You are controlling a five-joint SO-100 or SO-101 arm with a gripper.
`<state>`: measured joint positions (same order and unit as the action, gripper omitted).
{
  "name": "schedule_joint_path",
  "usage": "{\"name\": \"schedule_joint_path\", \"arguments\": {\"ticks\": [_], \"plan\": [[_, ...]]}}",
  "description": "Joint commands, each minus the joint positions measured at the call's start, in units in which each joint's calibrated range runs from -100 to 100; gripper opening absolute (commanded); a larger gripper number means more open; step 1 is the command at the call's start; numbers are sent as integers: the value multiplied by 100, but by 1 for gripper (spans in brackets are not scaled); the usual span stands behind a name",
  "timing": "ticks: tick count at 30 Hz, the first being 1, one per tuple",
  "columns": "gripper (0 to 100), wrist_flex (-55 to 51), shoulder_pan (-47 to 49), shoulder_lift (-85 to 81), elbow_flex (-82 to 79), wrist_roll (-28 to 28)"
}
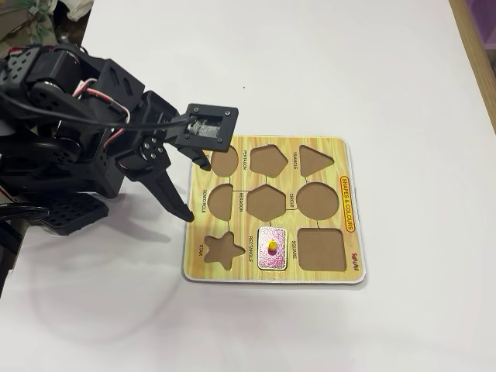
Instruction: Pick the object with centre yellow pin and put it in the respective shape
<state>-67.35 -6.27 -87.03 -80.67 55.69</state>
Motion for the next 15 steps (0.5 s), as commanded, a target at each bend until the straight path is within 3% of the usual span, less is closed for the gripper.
{"name": "schedule_joint_path", "arguments": {"ticks": [1, 15], "plan": [[31, 54, 51, -410, -234, 11], [31, -41, 51, -1138, -1790, 11]]}}
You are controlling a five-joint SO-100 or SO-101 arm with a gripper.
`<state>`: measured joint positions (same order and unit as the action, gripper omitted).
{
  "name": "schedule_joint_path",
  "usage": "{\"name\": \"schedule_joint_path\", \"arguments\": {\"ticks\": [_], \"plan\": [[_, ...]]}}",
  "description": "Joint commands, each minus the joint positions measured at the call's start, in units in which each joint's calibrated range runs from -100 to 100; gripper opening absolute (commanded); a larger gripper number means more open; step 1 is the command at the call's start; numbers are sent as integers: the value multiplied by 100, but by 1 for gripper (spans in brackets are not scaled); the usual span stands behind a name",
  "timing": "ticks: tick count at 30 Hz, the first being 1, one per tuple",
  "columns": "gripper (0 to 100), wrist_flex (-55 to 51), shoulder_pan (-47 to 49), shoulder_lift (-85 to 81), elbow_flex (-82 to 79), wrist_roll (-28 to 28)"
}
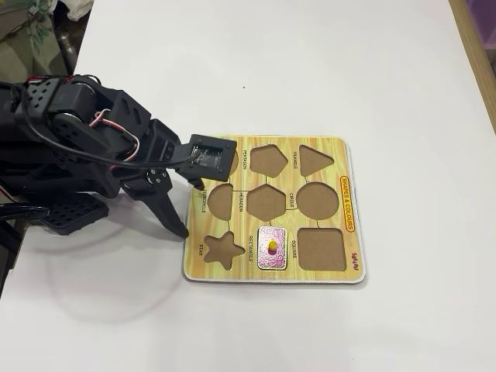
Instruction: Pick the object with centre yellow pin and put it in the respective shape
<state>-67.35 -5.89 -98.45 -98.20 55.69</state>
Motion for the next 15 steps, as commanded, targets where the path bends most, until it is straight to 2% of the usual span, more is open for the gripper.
{"name": "schedule_joint_path", "arguments": {"ticks": [1, 15], "plan": [[31, -41, 3, 4, -36, 11], [31, -793, -6, 4, -36, -52]]}}
